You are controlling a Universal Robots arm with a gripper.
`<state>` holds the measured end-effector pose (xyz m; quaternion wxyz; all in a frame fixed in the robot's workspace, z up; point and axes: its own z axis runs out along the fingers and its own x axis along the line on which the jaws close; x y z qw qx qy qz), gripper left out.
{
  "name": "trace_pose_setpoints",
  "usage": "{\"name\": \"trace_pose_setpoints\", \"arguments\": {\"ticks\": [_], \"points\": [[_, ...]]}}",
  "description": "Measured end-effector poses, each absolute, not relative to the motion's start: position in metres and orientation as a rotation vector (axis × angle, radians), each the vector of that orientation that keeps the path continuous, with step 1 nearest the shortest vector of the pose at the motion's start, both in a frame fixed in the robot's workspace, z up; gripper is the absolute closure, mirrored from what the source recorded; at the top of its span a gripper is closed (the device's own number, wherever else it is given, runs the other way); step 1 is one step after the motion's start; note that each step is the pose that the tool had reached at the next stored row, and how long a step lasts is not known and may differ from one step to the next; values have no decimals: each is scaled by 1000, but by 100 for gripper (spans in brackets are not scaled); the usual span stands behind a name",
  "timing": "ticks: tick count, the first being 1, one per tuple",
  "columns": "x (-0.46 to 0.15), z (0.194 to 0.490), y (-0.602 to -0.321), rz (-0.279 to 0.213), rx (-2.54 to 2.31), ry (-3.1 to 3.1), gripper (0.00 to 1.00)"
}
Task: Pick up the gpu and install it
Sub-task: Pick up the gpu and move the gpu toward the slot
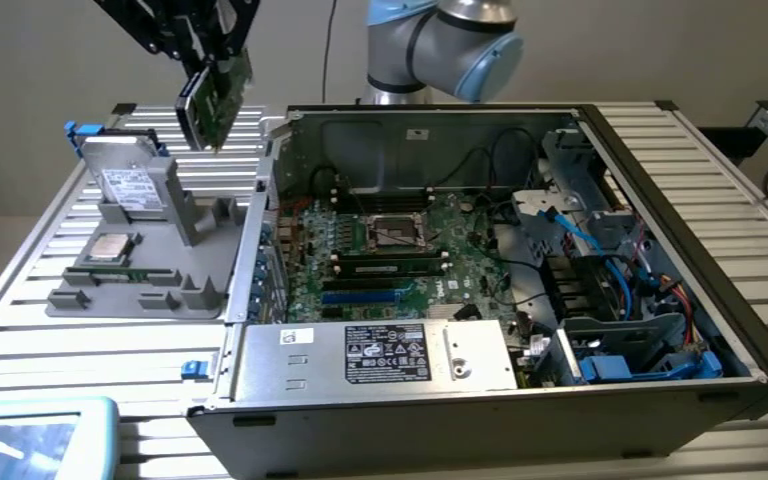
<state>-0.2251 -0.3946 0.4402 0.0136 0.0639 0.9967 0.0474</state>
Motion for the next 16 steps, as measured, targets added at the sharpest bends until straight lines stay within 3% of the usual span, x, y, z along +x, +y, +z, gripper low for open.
{"name": "trace_pose_setpoints", "arguments": {"ticks": [16], "points": [[-152,440,-395,152,199,3104,73]]}}
